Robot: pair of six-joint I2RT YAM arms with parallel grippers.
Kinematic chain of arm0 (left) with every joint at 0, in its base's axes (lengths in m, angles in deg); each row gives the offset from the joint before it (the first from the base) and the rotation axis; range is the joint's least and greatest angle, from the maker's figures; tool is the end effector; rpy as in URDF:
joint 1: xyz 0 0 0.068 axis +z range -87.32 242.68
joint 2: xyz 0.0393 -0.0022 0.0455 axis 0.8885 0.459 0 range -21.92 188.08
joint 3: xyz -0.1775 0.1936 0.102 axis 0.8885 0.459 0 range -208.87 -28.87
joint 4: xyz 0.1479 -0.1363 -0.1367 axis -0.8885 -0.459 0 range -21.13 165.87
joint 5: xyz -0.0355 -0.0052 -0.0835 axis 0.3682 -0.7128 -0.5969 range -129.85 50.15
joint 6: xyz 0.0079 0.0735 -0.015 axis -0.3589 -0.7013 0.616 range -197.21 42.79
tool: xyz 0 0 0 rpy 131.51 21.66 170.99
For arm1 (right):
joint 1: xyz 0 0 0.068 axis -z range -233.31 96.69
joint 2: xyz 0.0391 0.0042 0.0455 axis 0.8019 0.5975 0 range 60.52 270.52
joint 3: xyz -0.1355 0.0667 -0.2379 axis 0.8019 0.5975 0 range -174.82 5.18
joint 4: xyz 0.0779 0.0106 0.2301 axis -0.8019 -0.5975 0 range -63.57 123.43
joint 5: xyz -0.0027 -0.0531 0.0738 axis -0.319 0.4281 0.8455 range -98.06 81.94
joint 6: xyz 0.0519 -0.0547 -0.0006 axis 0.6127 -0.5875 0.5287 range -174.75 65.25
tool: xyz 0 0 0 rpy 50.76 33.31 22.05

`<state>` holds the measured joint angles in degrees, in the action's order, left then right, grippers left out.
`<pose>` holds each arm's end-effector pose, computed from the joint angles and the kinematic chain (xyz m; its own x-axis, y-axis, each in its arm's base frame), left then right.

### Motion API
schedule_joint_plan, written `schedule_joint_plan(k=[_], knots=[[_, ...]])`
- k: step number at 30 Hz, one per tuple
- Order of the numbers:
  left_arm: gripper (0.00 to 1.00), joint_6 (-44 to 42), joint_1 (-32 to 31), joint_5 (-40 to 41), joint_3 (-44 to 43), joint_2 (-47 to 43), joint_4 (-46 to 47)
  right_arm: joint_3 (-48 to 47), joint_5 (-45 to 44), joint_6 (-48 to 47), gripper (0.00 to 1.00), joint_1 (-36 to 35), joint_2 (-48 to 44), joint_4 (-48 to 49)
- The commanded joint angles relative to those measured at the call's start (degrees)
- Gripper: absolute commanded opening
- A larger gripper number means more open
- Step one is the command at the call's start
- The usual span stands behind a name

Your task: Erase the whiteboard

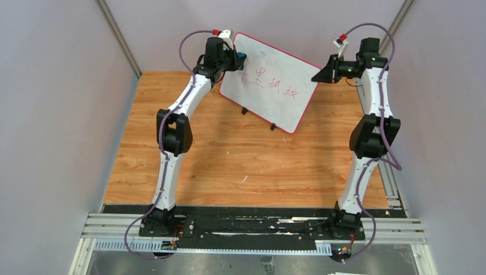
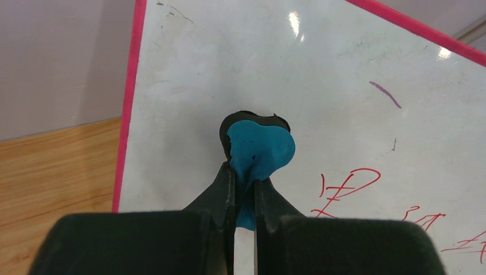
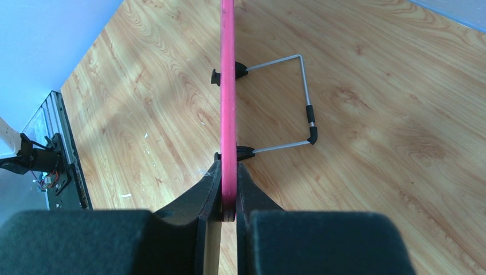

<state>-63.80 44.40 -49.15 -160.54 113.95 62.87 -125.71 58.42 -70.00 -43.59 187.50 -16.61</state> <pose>0.5436 -0.1904 0.3066 -0.3788 -0.1158 -0.9182 0.3787 0.8859 -0.2680 0.4771 -0.0226 0.3354 -0.5385 -0.0142 -0.8425 -0.7262 0.5150 0.4555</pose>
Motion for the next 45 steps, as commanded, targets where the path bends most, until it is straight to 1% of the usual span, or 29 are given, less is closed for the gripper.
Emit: schedule_joint_plan(k=[1, 9, 15, 23, 26, 29, 35, 40, 45], knots=[[0.0, 1.5, -0.2, -2.4, -3.4, 3.4, 2.8, -0.7, -0.4, -3.3, 0.01, -0.8, -0.9, -1.1], [0.0, 2.1, -0.4, -5.3, -2.7, 3.8, 6.9, -0.9, 0.0, -3.1, 0.01, -0.8, -1.0, -1.2], [0.0, 2.9, -0.8, -6.3, -5.7, 5.6, 6.2, -0.5, 0.5, -3.1, 0.01, -0.8, -0.9, -1.1], [0.0, 2.7, -2.5, -5.9, -5.7, 6.8, 6.7, 0.2, 0.5, -3.6, 0.01, -0.8, -1.7, -1.1], [0.0, 1.9, -2.5, -5.0, -5.6, 7.3, 5.3, 0.2, 0.5, -3.6, 0.0, -0.8, -1.8, -1.1], [0.0, 0.2, -2.3, -3.6, -3.9, 6.6, 3.5, 0.2, 0.4, -3.6, 0.01, -0.8, -1.8, -1.1], [0.0, -0.9, -0.4, -1.2, 2.7, 3.5, 3.8, 0.4, 0.5, -3.7, 0.01, -0.8, -1.5, -1.1], [0.0, -2.2, 0.8, 2.0, 5.4, 1.8, 3.1, 1.2, 0.7, -4.3, 0.0, -0.8, -1.8, -1.1], [0.0, -2.4, 1.1, 2.7, 6.8, 0.6, 3.7, 1.9, 0.6, -4.8, 0.01, -0.8, -1.9, -1.1]])
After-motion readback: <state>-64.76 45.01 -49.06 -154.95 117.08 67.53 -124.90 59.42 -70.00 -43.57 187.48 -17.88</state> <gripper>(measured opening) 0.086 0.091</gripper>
